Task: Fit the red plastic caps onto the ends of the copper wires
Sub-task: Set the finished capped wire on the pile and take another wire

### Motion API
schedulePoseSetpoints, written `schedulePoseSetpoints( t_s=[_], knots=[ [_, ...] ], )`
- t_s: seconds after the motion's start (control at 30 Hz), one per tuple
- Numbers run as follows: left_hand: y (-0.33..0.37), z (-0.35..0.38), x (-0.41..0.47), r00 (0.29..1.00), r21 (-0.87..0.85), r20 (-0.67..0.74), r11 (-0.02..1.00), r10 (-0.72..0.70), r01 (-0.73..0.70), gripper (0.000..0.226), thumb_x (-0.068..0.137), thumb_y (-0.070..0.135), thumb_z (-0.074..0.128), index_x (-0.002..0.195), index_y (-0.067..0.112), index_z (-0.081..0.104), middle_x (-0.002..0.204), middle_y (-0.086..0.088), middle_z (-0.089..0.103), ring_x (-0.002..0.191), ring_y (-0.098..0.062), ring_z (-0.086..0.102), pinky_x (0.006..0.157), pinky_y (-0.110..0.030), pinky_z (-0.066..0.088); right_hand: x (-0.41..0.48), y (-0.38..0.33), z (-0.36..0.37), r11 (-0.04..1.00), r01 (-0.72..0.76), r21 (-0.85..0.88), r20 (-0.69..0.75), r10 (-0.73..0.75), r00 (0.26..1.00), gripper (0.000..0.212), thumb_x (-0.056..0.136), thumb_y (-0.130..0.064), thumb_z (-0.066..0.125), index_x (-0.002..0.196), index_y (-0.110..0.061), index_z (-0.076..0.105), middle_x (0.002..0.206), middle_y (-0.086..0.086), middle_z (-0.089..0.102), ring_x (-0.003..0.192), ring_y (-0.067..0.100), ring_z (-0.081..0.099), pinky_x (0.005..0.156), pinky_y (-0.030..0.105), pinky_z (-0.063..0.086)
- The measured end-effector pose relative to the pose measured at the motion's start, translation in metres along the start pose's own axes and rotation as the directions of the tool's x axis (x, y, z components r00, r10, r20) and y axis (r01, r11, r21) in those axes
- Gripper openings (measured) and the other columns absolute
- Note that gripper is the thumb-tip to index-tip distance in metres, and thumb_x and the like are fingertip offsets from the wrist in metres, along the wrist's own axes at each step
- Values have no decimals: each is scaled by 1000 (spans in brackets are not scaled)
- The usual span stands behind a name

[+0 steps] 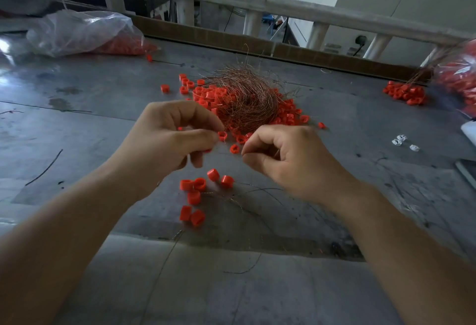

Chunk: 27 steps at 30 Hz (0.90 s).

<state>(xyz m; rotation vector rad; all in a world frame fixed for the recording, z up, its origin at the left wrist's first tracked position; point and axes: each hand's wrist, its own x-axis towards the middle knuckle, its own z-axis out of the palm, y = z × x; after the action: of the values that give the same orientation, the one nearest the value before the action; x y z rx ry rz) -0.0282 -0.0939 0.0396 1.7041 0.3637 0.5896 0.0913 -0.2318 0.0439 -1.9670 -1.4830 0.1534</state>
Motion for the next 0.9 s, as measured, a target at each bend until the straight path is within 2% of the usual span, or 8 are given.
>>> schedulePoseSetpoints(
  t_s=[0.13, 0.27, 0.33, 0.43, 0.53, 0.67, 0.73, 0.9],
  knots=[
    [-5, -8, 9, 981, 89, -176, 992, -78, 95, 27, 77, -1, 63, 60, 20, 67, 49, -1, 58, 37, -4, 45, 33, -12, 29, 1, 7, 8, 994, -30, -102, 145, 45, 988, 3, 81, -17, 67, 83, -14, 68, 68, -20, 53, 65, -5, 51, 64, 7, 40],
    [-11, -22, 21, 917, 177, -395, 976, -51, 130, 19, 79, -2, 62, 72, 15, 66, 61, -1, 60, 42, 2, 51, 38, -11, 35, 0, 9, 8, 989, -40, -139, 208, 69, 976, 7, 83, -22, 66, 85, -16, 68, 69, -19, 53, 65, -7, 50, 62, 2, 37],
    [-15, -27, 24, 893, 284, -450, 946, -11, 154, 14, 80, 2, 63, 81, 15, 68, 67, 2, 61, 46, 4, 52, 48, -13, 42, 0, 9, 7, 989, -38, -143, 229, 71, 971, 11, 83, -26, 65, 85, -16, 68, 71, -17, 57, 67, -4, 52, 62, 4, 38],
    [-22, -26, 26, 909, 457, -417, 870, 27, 184, 17, 79, 6, 67, 93, 15, 69, 79, 0, 64, 64, -8, 55, 69, -27, 43, 0, 10, 3, 990, -48, -131, 190, 73, 979, 15, 82, -32, 65, 83, -18, 68, 75, -10, 62, 68, -1, 54, 63, 9, 40],
    [-27, -20, 26, 942, 594, -329, 790, 69, 149, 20, 77, 7, 70, 97, 11, 70, 87, -8, 67, 83, -23, 61, 81, -31, 46, 1, 12, -3, 990, -65, -123, 132, 81, 988, 12, 80, -31, 66, 79, -19, 68, 71, -13, 61, 65, -3, 54, 65, 9, 42],
    [-29, -15, 27, 959, 641, -273, 758, 79, 120, 10, 75, 13, 73, 83, 14, 70, 77, -2, 65, 74, -20, 59, 69, -28, 42, 1, 18, -7, 984, -91, -153, 61, 101, 993, 8, 79, -27, 69, 74, -21, 66, 65, -17, 57, 64, -8, 53, 64, 6, 42],
    [-31, -12, 26, 968, 653, -237, 752, 83, 95, 10, 72, 16, 75, 78, 18, 68, 75, 1, 64, 73, -18, 58, 69, -29, 42, 2, 20, -8, 981, -94, -169, 27, 100, 995, 8, 79, -26, 69, 74, -20, 67, 64, -18, 57, 62, -7, 54, 63, 6, 42],
    [-38, -10, 28, 992, 785, -109, 617, 58, 50, 16, 76, 20, 73, 91, 16, 70, 81, 3, 53, 77, -16, 50, 69, -27, 36, 1, 23, -8, 970, -114, -213, 1, 117, 993, 9, 82, -27, 66, 77, -19, 67, 65, -17, 57, 63, -5, 53, 65, 8, 42]
  ],
)
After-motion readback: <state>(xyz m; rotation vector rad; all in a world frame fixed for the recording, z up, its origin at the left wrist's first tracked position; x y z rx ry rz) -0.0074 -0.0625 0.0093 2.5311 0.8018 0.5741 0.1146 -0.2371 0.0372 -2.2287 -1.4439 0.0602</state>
